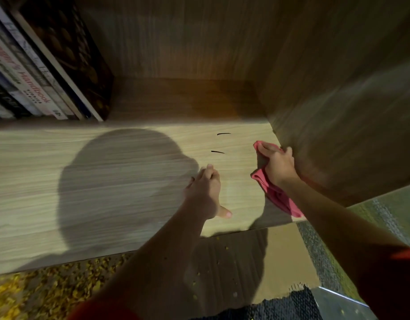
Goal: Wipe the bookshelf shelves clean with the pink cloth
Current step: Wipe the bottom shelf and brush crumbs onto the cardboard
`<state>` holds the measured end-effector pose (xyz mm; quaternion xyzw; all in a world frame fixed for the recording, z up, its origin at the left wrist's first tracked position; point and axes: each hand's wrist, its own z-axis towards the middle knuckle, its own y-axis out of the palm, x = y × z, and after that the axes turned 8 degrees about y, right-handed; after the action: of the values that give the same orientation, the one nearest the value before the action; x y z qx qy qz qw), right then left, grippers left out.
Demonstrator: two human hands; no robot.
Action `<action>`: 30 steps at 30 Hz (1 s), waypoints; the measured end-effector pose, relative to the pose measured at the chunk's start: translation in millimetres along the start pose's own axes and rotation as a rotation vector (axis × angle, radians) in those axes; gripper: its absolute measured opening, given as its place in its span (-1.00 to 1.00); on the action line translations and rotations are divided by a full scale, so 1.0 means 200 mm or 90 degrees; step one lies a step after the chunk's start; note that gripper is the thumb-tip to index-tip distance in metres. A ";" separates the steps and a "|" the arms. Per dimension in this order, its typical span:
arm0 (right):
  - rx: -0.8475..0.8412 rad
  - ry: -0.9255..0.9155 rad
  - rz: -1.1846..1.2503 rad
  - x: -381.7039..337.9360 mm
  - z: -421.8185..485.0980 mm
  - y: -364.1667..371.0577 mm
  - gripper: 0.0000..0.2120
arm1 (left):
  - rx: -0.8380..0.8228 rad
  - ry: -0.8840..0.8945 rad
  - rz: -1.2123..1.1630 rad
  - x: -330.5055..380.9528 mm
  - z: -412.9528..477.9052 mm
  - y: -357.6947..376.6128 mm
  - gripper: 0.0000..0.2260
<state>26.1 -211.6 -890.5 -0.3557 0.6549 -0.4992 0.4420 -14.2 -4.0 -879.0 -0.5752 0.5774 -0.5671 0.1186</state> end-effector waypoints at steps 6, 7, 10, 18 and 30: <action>0.015 -0.138 0.048 -0.03 -0.15 0.11 -0.43 | -0.018 0.037 -0.067 -0.08 0.01 -0.04 -0.13; 0.007 -0.145 0.089 -0.03 -0.23 0.13 -0.45 | -0.013 0.038 -0.112 -0.09 0.00 -0.07 -0.21; 0.035 -0.227 0.108 -0.07 -0.47 0.19 -0.53 | 0.049 0.035 -0.198 -0.12 -0.08 -0.09 -0.54; -0.027 -0.392 0.206 -0.18 -0.85 0.23 -0.63 | 0.187 0.039 -0.185 -0.22 -0.28 0.03 -0.68; 0.012 -0.306 0.105 -0.28 -0.61 0.25 -0.56 | 0.118 0.033 -0.041 -0.30 -0.23 0.01 -0.65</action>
<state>-68.7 -106.8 -912.4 -0.4055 0.5535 -0.3686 0.6271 -33.3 66.8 -896.4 -0.5651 0.5065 -0.6364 0.1383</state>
